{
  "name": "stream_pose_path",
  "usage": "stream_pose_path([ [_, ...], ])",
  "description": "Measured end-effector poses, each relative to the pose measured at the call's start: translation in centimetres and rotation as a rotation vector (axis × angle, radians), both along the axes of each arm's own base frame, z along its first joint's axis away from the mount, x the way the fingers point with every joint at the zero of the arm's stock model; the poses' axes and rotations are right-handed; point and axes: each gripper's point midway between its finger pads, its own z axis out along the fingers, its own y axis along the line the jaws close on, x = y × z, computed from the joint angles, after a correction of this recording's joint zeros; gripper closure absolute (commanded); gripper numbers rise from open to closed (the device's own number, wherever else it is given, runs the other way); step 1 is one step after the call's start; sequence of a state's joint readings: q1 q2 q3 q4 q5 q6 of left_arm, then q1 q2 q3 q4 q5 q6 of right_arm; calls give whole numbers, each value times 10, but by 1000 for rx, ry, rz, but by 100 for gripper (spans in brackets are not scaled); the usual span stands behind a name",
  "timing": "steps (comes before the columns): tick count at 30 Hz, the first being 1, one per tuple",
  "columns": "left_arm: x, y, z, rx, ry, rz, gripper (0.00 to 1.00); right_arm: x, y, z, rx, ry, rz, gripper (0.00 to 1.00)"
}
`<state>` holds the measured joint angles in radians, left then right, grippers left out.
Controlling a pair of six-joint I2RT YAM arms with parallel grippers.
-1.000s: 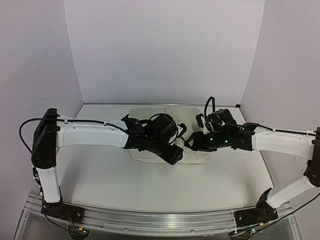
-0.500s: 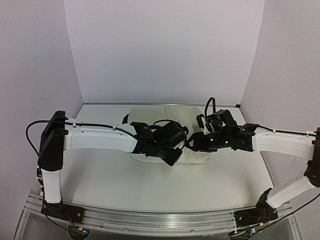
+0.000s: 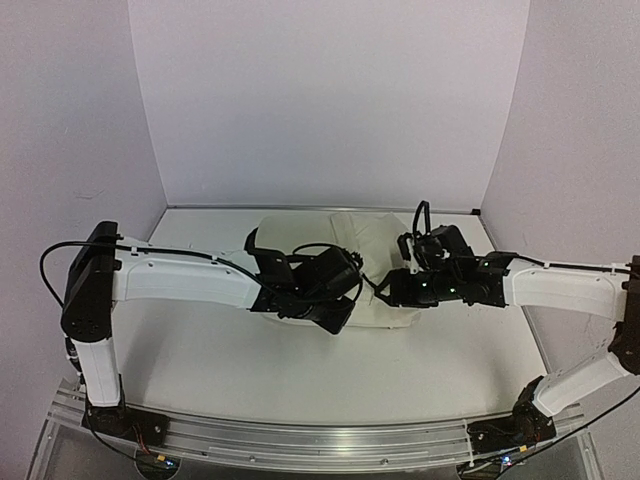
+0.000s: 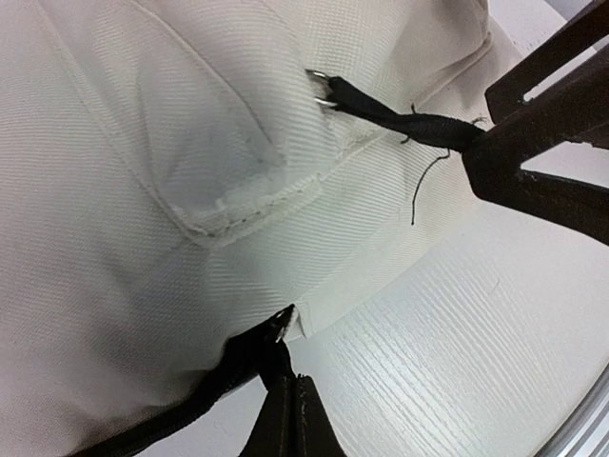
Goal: Pack the student bag
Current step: Zip the student bag at the center of the board.
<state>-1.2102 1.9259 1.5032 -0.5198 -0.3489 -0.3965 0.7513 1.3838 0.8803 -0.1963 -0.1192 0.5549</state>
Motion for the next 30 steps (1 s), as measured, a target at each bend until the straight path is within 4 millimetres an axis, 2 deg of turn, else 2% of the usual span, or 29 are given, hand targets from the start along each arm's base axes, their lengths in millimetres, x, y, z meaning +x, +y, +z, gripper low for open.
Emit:
stream_pose_path([
  [3, 1, 7, 5, -22, 8, 35, 100, 4, -4, -1, -16, -12, -23, 51],
  [7, 4, 22, 11, -80, 31, 100, 100, 11, -10, -13, -57, -10, -78, 51],
  [19, 26, 88, 16, -167, 81, 261, 100, 24, -27, -54, -182, 19, -205, 54],
  [30, 43, 152, 37, -231, 60, 387, 100, 34, -28, -59, -218, 2, -235, 54],
])
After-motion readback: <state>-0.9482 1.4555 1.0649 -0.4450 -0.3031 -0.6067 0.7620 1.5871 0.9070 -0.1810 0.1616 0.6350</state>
